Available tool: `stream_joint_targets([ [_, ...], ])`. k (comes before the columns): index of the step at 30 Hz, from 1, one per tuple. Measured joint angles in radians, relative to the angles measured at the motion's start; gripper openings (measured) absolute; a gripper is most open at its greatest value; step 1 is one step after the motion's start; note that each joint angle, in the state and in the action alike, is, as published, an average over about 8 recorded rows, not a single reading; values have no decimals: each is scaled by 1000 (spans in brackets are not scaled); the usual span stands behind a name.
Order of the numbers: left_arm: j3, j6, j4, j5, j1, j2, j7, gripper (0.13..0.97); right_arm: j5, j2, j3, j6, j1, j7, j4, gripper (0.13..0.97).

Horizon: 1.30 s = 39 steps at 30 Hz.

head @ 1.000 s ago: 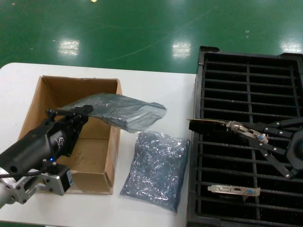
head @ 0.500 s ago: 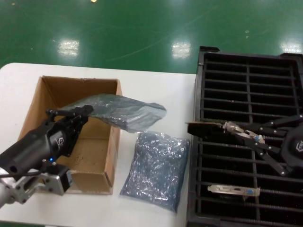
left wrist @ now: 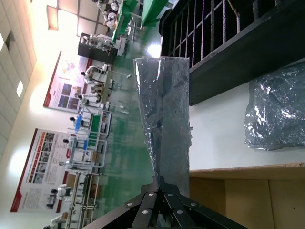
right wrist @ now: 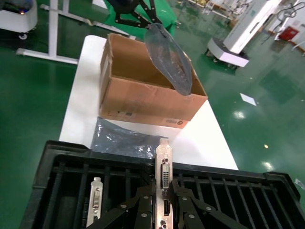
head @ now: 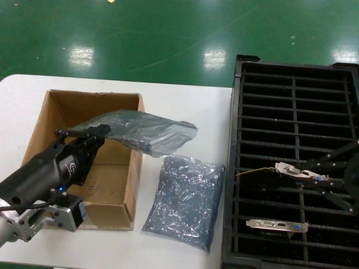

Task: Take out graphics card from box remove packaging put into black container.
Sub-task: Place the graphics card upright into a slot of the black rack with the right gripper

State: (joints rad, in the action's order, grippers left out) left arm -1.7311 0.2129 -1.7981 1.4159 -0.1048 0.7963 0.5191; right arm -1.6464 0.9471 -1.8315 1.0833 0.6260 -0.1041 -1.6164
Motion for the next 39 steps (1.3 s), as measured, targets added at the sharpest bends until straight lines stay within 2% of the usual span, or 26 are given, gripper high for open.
stream_joint_targets([
  [15, 0, 0, 0, 0, 0, 0, 0, 139, 65, -15, -69, 126, 125, -62, 36, 187],
  [39, 0, 0, 0, 0, 0, 0, 0, 139, 124, -68, -86, 142, 184, -10, 136, 187],
])
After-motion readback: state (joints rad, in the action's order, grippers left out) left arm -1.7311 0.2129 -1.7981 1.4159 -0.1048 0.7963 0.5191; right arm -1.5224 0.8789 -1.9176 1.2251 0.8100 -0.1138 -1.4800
